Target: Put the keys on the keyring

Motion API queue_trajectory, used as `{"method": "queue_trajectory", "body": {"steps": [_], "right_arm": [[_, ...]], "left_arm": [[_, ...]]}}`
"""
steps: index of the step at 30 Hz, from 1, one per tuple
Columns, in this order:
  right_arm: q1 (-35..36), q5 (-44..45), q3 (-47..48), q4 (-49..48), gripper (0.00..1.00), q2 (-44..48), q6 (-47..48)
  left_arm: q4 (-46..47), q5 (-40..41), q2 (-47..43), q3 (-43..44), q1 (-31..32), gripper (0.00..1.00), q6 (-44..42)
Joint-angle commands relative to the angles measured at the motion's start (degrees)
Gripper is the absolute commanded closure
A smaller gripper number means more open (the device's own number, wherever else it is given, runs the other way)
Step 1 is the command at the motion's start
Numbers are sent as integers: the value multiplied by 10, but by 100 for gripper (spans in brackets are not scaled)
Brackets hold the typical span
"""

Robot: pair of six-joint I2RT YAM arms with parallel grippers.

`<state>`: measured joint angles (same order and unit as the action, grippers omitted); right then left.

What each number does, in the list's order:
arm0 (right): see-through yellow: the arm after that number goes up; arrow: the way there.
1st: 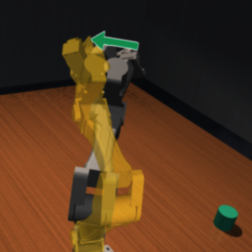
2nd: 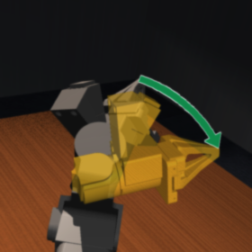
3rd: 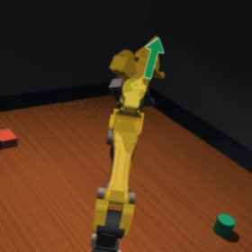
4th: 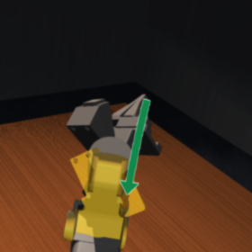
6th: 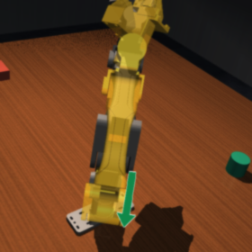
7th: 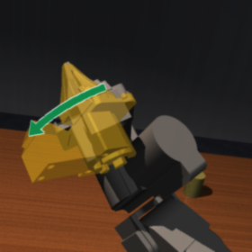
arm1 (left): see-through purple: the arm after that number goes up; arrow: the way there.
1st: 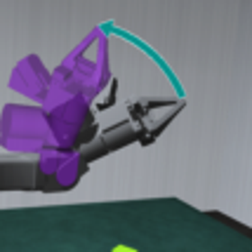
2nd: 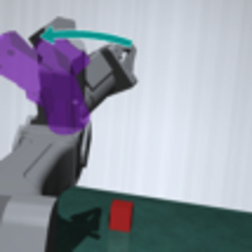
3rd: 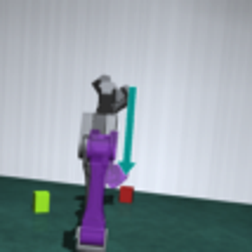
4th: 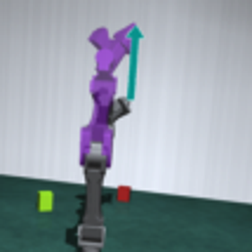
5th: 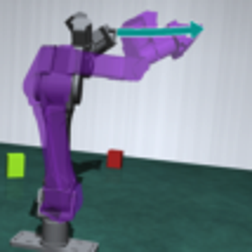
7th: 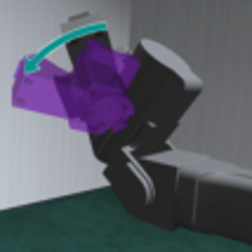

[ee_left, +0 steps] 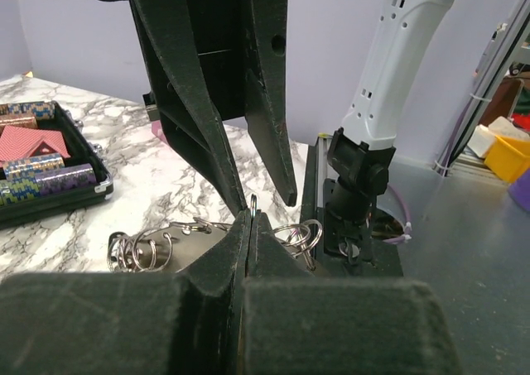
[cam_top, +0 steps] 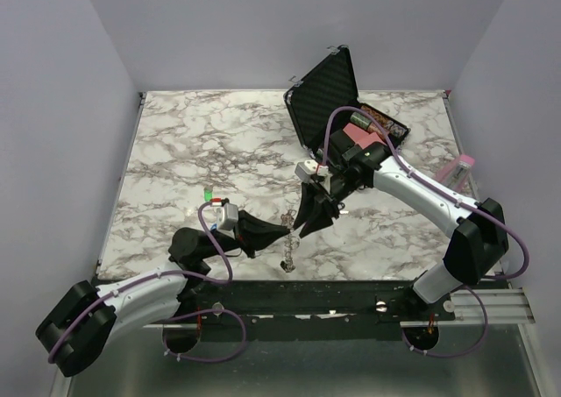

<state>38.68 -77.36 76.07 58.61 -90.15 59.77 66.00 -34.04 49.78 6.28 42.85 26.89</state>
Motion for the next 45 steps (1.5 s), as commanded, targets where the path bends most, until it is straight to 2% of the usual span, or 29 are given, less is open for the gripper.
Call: {"method": "queue_trajectory", "body": {"steps": [1, 12, 24, 29, 33, 34, 37, 38, 42, 45], "right_arm": [[6, -16, -7, -22, 62, 1, -18], [8, 12, -18, -95, 73, 4, -104], [9, 32, -21, -131, 90, 6, -154], [10, 51, -10, -124, 96, 2, -163], [10, 75, 0, -99, 96, 1, -141], [10, 81, 0, -97, 97, 1, -140], [10, 102, 5, -89, 97, 1, -136], [10, 107, 7, -87, 97, 1, -136], [10, 150, 14, -70, 97, 1, -129], [9, 169, 20, -62, 97, -1, -128]], "left_arm": [[58, 17, 8, -4, -2, 100, 21], [59, 50, 10, -8, -1, 100, 35], [25, 71, 1, -5, -1, 100, 32], [-20, 73, -19, -1, -1, 100, 17], [-99, 78, -60, 4, -1, 98, -10], [-138, 79, -74, 8, 0, 91, -19], [-246, 93, -137, 23, -1, 52, -55], [-294, 98, -167, 32, -1, 44, -69], [-455, 122, -254, 67, -2, 26, -127], [-502, 131, -284, 75, -3, 20, -141]]}}
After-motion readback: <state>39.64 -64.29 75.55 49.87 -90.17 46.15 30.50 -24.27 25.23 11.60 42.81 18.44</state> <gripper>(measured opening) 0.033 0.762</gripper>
